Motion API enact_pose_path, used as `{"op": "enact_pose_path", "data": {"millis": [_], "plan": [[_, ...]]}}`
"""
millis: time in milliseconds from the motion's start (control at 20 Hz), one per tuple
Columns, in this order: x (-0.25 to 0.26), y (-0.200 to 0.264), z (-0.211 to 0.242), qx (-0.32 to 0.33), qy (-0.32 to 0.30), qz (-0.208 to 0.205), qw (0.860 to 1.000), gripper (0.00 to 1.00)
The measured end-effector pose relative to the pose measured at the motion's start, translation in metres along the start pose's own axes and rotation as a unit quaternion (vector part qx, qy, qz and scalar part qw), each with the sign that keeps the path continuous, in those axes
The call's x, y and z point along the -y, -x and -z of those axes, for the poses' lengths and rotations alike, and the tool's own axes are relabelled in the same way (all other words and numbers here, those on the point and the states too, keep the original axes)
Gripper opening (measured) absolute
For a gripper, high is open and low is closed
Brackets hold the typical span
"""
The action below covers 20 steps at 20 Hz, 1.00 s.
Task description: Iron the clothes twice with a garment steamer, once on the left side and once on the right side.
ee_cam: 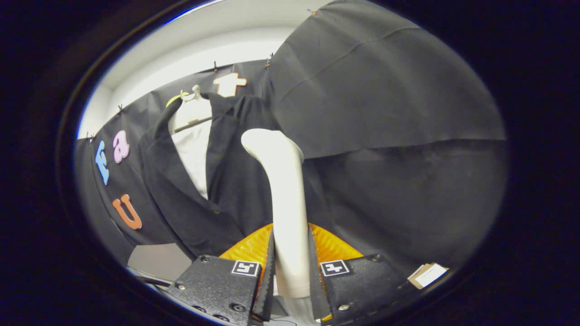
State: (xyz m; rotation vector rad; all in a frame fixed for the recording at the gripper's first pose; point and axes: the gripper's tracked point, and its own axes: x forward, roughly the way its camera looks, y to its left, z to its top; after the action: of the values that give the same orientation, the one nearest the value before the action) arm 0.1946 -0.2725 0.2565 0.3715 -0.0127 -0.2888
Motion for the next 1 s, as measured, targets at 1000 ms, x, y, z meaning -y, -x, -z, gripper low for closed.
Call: {"op": "enact_pose_path", "data": {"millis": [1000], "plan": [[-0.061, -0.069, -0.02, 0.043, 0.109, 0.007, 0.993, 0.36]]}}
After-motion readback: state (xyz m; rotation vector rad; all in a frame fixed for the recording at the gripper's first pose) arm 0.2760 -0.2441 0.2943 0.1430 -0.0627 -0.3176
